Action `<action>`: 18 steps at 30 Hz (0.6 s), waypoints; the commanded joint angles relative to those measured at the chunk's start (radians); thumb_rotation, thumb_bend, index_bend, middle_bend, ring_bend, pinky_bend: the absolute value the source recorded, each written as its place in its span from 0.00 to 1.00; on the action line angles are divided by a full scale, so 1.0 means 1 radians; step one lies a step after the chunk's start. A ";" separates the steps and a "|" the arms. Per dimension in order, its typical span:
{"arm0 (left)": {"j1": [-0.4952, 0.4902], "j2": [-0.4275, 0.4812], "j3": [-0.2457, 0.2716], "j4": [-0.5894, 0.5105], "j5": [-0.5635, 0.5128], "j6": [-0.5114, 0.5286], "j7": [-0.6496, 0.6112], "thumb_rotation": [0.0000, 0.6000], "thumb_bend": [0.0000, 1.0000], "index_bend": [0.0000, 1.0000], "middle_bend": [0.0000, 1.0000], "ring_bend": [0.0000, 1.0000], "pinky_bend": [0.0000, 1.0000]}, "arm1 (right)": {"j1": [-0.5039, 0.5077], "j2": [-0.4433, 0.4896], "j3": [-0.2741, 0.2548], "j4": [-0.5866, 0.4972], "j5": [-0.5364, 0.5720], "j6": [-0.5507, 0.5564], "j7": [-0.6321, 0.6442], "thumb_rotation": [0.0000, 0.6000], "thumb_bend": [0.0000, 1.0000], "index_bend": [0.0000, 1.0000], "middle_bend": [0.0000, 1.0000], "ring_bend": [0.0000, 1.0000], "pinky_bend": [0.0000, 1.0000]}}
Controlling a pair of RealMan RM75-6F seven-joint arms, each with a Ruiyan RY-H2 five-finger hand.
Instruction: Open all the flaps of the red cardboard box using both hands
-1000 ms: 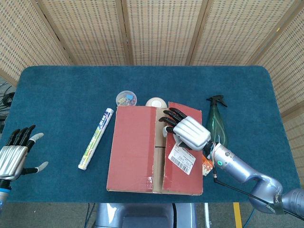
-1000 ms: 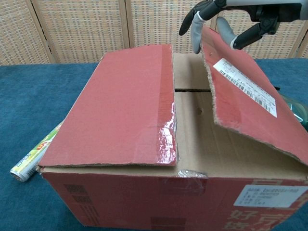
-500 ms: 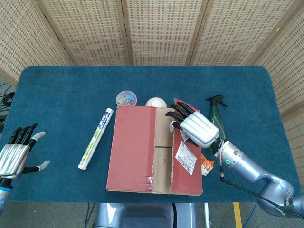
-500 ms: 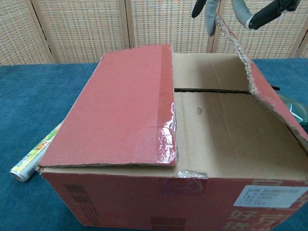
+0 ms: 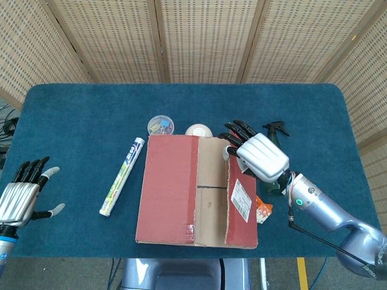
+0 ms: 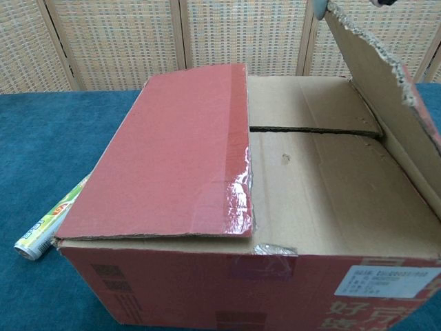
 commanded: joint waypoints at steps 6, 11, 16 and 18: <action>-0.002 0.003 0.000 -0.004 -0.010 -0.003 0.009 0.72 0.21 0.16 0.00 0.00 0.00 | -0.016 0.050 -0.006 0.003 0.019 -0.018 -0.024 1.00 0.95 0.45 0.18 0.00 0.01; -0.005 0.000 0.002 -0.005 -0.012 -0.009 0.014 0.72 0.21 0.16 0.00 0.00 0.00 | -0.031 0.081 -0.011 0.006 0.032 -0.022 -0.037 1.00 0.94 0.45 0.18 0.00 0.01; -0.007 -0.003 0.000 -0.006 -0.009 -0.006 0.019 0.72 0.21 0.16 0.00 0.00 0.00 | -0.049 0.115 -0.005 0.008 0.042 -0.008 -0.036 1.00 0.93 0.45 0.18 0.00 0.01; -0.008 -0.004 0.000 -0.007 -0.009 -0.006 0.021 0.72 0.21 0.16 0.00 0.00 0.00 | -0.054 0.127 -0.003 0.010 0.045 -0.005 -0.039 1.00 0.93 0.45 0.18 0.00 0.01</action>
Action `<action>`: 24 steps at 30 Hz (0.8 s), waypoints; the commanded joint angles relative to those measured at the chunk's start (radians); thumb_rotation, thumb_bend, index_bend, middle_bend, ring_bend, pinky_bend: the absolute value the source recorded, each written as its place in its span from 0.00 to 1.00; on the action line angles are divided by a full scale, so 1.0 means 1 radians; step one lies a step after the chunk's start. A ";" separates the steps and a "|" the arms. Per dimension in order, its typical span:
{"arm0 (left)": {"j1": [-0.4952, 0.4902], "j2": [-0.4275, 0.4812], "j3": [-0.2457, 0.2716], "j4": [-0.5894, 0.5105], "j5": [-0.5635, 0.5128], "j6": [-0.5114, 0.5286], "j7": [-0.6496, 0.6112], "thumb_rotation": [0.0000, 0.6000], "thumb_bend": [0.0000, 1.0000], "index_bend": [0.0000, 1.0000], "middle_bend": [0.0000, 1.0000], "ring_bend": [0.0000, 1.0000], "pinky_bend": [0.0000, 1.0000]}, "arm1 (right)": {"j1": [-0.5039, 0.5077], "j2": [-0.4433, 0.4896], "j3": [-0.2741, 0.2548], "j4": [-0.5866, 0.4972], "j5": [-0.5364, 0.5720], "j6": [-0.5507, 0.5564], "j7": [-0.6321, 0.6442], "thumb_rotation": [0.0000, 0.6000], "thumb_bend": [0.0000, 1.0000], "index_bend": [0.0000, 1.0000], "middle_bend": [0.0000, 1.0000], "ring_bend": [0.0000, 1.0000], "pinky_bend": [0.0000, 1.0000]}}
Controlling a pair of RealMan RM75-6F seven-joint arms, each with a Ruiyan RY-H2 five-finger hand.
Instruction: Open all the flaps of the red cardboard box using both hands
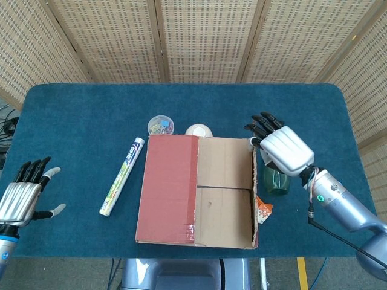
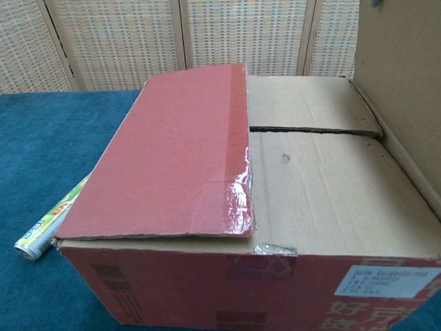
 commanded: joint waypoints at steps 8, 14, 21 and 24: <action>-0.004 -0.001 -0.001 -0.007 0.000 0.000 0.011 0.72 0.21 0.16 0.00 0.00 0.00 | -0.033 0.060 0.008 0.006 0.008 0.021 0.009 1.00 0.93 0.45 0.18 0.00 0.01; -0.007 -0.001 -0.001 -0.012 -0.002 -0.002 0.018 0.72 0.21 0.16 0.00 0.00 0.00 | -0.056 0.089 0.010 0.014 0.006 0.037 0.018 1.00 0.93 0.45 0.18 0.00 0.01; -0.009 -0.002 0.000 -0.013 -0.003 -0.003 0.022 0.72 0.21 0.16 0.00 0.00 0.00 | -0.089 0.101 0.008 0.042 0.011 0.066 0.015 1.00 0.93 0.45 0.18 0.00 0.01; -0.008 0.000 0.002 -0.013 -0.002 -0.004 0.021 0.72 0.21 0.16 0.00 0.00 0.00 | -0.112 0.095 -0.003 0.063 0.011 0.083 0.010 1.00 0.93 0.45 0.18 0.00 0.01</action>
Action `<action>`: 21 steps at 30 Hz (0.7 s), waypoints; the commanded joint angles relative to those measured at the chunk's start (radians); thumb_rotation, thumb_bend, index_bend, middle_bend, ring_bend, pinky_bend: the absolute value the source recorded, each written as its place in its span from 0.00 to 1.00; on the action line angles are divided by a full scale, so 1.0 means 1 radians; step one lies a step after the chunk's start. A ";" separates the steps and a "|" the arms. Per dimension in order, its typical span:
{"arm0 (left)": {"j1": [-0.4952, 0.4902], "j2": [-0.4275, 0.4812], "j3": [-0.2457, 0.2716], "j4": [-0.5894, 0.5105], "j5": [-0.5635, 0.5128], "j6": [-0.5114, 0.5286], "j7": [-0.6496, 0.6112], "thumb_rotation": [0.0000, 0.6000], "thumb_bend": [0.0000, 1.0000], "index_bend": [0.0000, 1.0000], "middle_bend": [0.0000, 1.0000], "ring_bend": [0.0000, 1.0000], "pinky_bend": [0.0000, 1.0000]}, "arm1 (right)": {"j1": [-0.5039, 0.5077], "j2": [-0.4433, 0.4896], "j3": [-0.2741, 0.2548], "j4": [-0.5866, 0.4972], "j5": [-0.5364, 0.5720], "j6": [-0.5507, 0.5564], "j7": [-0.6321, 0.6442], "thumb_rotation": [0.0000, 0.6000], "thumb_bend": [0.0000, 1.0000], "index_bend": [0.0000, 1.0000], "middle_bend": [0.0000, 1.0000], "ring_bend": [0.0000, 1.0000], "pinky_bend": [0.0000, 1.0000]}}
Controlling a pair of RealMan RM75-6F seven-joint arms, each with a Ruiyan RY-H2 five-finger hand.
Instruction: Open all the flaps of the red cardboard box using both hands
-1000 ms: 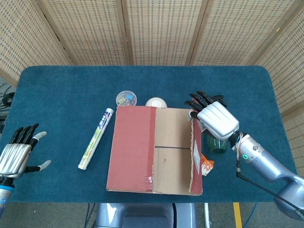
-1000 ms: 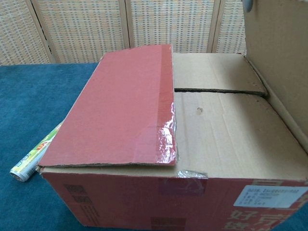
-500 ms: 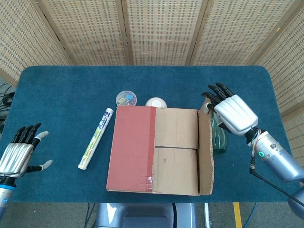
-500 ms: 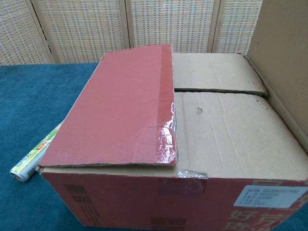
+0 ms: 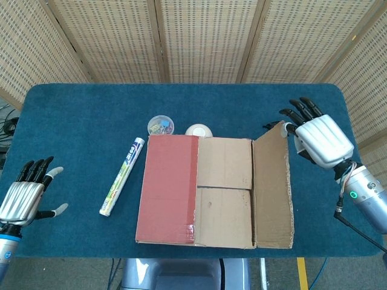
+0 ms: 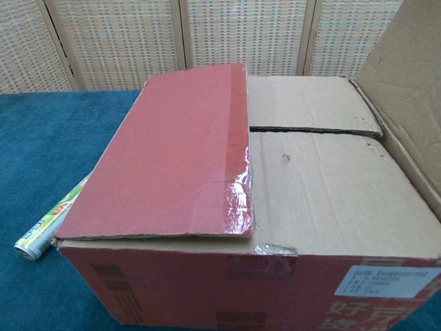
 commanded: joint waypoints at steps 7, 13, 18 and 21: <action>0.002 0.009 0.002 -0.001 0.006 0.003 -0.005 0.72 0.21 0.16 0.00 0.00 0.00 | -0.057 -0.025 -0.035 0.050 -0.005 0.029 -0.006 1.00 0.93 0.45 0.18 0.00 0.01; -0.004 0.019 0.003 -0.001 0.013 -0.004 -0.007 0.72 0.21 0.16 0.00 0.00 0.00 | -0.083 -0.045 -0.048 0.079 0.001 0.042 -0.003 1.00 0.93 0.45 0.18 0.00 0.01; -0.030 0.039 -0.005 -0.005 0.033 -0.034 -0.018 0.72 0.21 0.16 0.00 0.00 0.00 | -0.101 -0.054 -0.049 0.086 0.001 0.065 -0.001 1.00 0.93 0.44 0.18 0.00 0.01; -0.059 0.055 -0.014 -0.007 0.069 -0.060 -0.026 0.72 0.21 0.16 0.00 0.00 0.00 | -0.115 -0.062 -0.051 0.086 0.005 0.084 -0.006 1.00 0.93 0.37 0.18 0.00 0.01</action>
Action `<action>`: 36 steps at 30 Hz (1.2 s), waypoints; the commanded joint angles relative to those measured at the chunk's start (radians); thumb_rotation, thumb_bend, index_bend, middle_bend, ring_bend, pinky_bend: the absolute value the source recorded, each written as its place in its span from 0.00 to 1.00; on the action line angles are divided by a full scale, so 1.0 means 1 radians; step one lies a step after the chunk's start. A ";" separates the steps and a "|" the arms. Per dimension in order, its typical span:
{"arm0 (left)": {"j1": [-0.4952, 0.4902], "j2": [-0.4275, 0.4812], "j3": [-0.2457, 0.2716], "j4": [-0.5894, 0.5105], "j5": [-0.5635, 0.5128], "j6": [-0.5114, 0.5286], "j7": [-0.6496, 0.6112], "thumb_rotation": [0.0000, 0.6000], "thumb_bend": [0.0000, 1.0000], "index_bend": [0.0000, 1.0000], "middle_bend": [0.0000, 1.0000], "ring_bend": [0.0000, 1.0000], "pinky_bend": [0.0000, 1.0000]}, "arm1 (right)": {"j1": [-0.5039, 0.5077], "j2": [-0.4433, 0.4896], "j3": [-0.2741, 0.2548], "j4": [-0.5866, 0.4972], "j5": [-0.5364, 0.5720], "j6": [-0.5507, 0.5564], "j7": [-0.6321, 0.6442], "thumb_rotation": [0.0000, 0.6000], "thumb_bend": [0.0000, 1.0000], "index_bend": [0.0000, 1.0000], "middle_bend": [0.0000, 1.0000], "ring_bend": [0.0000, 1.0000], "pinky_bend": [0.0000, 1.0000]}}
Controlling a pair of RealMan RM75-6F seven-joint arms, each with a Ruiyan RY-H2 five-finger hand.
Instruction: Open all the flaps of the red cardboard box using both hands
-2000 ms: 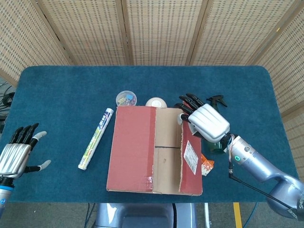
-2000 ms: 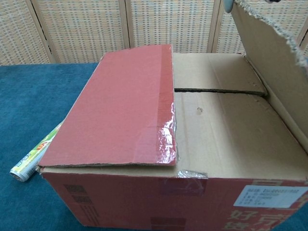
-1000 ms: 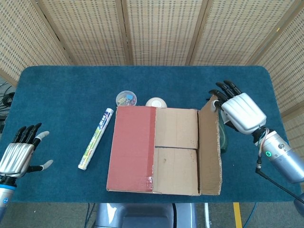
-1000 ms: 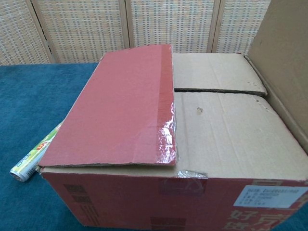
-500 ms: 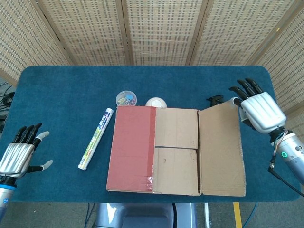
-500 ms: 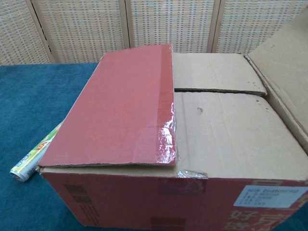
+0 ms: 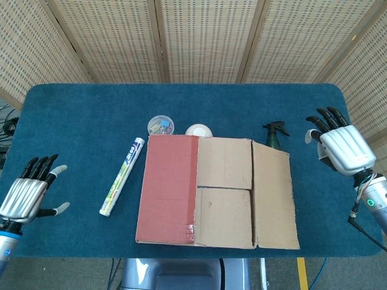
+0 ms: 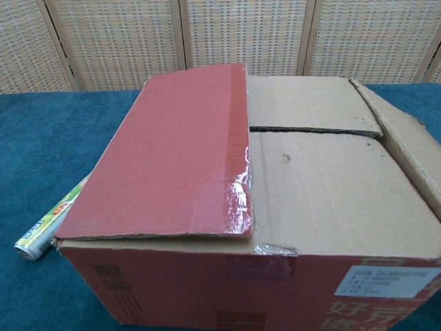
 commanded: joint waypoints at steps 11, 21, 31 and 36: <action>-0.221 0.109 -0.059 -0.030 0.166 -0.253 -0.208 0.72 0.22 0.16 0.00 0.00 0.00 | -0.072 -0.068 -0.022 -0.024 0.034 0.093 -0.089 1.00 0.93 0.19 0.13 0.00 0.01; -0.420 0.079 -0.121 -0.015 0.247 -0.431 -0.342 0.72 0.22 0.16 0.00 0.00 0.00 | -0.128 -0.158 -0.027 -0.042 0.059 0.193 -0.154 1.00 0.92 0.15 0.10 0.00 0.01; -0.601 0.000 -0.186 0.002 0.215 -0.585 -0.439 0.77 0.16 0.16 0.00 0.00 0.00 | -0.187 -0.228 -0.045 -0.057 0.075 0.274 -0.214 1.00 0.90 0.15 0.09 0.00 0.01; -0.675 -0.045 -0.214 0.011 0.197 -0.639 -0.454 0.75 0.14 0.16 0.00 0.00 0.00 | -0.213 -0.252 -0.051 -0.061 0.077 0.310 -0.223 1.00 0.90 0.15 0.09 0.00 0.01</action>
